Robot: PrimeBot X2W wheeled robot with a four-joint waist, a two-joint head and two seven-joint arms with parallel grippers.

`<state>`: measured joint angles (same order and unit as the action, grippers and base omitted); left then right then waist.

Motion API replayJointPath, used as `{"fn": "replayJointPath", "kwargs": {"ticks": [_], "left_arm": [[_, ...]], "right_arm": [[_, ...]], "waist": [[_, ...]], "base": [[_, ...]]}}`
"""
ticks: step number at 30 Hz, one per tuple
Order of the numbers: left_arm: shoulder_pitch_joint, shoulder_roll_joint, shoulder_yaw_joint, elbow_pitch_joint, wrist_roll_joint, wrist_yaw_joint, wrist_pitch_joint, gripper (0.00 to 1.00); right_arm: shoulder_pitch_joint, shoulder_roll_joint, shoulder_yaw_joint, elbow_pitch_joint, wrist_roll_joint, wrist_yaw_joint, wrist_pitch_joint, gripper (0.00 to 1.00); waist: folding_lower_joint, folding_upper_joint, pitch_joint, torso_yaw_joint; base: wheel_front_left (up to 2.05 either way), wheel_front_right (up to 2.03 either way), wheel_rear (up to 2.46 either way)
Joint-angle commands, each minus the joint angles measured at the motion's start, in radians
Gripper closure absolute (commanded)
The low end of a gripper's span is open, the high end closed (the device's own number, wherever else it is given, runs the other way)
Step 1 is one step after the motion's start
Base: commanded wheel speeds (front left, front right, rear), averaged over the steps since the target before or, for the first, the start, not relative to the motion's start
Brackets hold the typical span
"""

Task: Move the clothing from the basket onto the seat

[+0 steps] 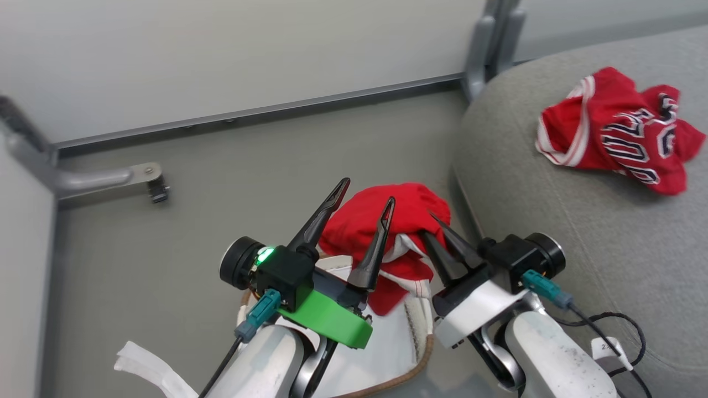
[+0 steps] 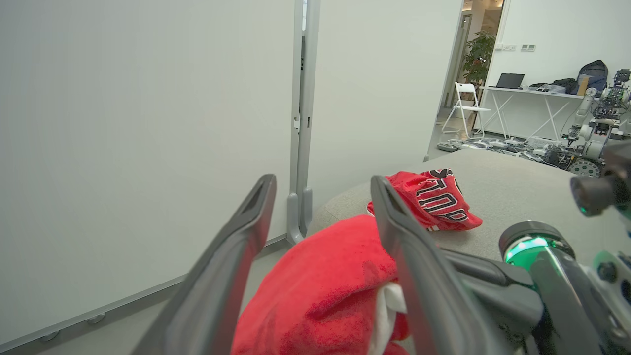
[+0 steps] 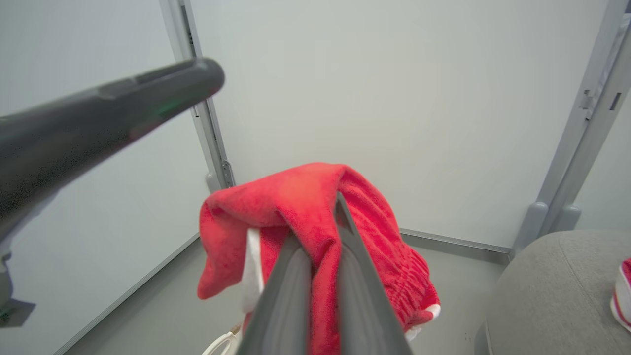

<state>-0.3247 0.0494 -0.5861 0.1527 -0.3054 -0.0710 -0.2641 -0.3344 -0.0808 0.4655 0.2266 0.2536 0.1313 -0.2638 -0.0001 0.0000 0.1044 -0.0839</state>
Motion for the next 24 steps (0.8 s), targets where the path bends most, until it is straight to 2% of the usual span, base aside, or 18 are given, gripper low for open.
{"fn": "replayJointPath", "kwargs": {"ticks": [1,8,12,18,24], "left_arm": [[0.000,0.002,0.002,0.006,-0.003,-0.004,0.000,0.00],[-0.035,0.003,0.002,0.031,0.001,-0.008,0.000,0.00],[-0.057,0.004,-0.004,0.049,0.011,-0.015,0.000,0.00],[-0.085,0.004,-0.002,0.086,0.020,-0.025,0.000,0.00],[-0.111,0.004,0.000,0.115,0.036,-0.031,0.000,0.00]], "right_arm": [[0.012,-0.009,-0.012,-0.015,0.005,-0.001,-0.001,1.00],[0.022,-0.031,-0.084,-0.049,0.018,-0.001,-0.002,1.00],[-0.006,-0.065,-0.142,-0.067,0.021,-0.001,-0.002,1.00],[-0.127,-0.155,-0.241,-0.098,0.001,-0.001,-0.002,1.00],[-0.283,-0.271,-0.402,-0.099,-0.022,-0.001,-0.002,1.00]], "waist": [[0.0001,0.0000,0.032,-0.134],[0.0001,0.0000,0.081,-0.267],[0.0001,0.0000,0.113,-0.304],[0.0001,0.0000,0.168,-0.315],[0.0001,0.0000,0.237,-0.278]], "base": [[0.00,0.00,0.00],[0.00,0.00,0.00],[0.00,0.00,0.00],[0.00,0.00,0.00],[0.00,0.00,0.00]]}}
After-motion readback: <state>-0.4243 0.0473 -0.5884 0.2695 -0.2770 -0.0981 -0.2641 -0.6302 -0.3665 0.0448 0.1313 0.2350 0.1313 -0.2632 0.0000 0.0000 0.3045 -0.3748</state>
